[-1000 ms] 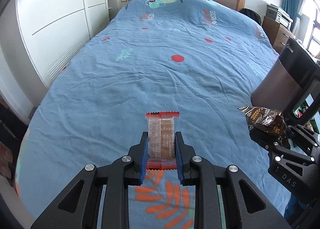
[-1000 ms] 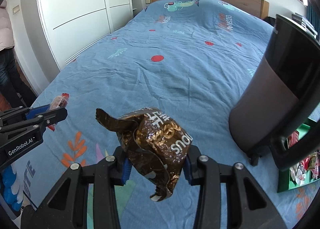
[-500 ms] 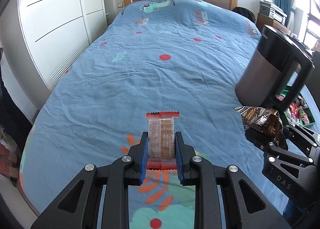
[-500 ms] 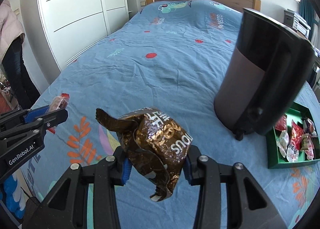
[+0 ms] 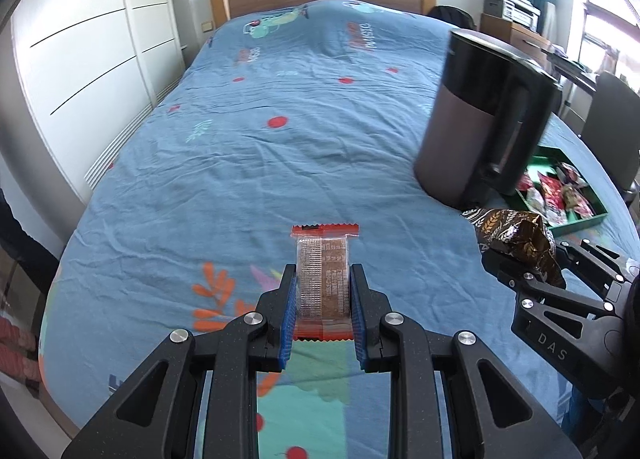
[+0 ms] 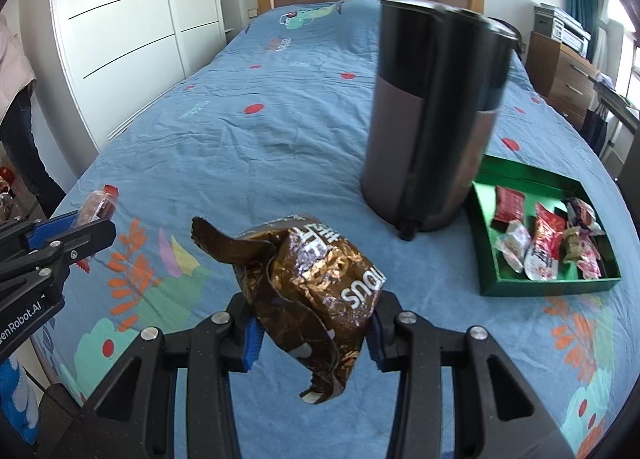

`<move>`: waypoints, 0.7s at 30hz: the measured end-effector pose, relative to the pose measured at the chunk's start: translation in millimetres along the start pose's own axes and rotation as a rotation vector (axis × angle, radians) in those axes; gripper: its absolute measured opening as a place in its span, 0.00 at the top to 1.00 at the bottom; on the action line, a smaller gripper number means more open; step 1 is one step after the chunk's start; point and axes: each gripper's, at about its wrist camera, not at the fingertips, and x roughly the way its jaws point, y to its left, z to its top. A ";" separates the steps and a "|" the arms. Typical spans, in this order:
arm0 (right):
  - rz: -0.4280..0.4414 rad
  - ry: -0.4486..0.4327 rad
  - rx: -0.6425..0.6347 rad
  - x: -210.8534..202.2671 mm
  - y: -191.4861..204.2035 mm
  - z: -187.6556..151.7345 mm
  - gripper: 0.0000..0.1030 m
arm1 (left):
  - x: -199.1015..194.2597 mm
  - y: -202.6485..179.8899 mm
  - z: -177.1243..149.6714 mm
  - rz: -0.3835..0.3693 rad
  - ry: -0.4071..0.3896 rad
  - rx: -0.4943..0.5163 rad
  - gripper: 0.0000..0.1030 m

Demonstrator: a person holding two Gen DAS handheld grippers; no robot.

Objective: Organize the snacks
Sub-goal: 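Carry the candy bar with left tool while right tool carries chocolate bag to tray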

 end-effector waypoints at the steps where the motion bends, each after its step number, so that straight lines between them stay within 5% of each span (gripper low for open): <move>1: -0.006 -0.001 0.007 -2.8 -6.7 -2.2 0.00 | -1.4 -5.5 -0.3 -0.004 -0.001 0.007 0.80; 21: -0.160 -0.017 0.159 -38.5 -164.5 -42.1 0.00 | -4.3 -167.9 5.2 -0.168 0.030 0.239 0.80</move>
